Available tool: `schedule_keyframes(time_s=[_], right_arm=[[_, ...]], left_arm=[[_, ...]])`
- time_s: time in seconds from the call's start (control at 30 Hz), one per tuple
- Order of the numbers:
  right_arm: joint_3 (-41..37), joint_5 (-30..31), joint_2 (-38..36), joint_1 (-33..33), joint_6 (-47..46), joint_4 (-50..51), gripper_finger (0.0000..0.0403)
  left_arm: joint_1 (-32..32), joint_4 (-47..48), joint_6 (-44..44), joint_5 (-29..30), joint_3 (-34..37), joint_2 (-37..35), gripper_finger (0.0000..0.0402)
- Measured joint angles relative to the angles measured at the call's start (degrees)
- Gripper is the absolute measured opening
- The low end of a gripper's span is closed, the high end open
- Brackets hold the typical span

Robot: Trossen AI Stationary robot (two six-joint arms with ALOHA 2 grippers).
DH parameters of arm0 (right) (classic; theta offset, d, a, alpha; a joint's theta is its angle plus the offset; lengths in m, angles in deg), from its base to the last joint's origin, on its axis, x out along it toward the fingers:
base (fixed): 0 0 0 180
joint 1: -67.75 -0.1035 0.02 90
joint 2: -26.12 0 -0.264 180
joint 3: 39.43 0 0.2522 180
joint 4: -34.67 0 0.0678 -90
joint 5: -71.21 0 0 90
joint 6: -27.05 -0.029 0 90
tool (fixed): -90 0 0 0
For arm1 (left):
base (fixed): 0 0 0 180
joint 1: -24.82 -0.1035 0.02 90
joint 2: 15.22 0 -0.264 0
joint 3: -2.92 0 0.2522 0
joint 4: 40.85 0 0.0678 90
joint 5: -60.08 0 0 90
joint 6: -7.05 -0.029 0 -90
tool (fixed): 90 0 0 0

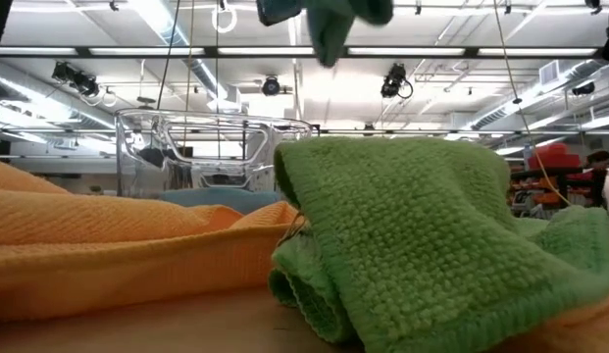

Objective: Fold microfiber towels
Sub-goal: Put the blue towel into the transparent bin

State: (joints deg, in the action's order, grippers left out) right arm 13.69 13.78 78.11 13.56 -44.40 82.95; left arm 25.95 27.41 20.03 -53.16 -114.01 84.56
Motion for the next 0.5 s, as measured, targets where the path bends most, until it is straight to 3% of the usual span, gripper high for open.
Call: schedule_keyframes(time_s=[0.2, 0.5], right_arm=[[0.0, 1.0, 0.0, 0.0, 1.1, 0.2, 0.0259], [0.0, 14.5, 0.1, 1.5, 1.0, 2.0, 0.0259]], left_arm=[[-0.7, 9.8, -7.5, 2.7, 0.0, 0.0, 0.0041], [-0.7, 20.8, -20.8, 8.4, 0.0, 0.0, 0.0025]])
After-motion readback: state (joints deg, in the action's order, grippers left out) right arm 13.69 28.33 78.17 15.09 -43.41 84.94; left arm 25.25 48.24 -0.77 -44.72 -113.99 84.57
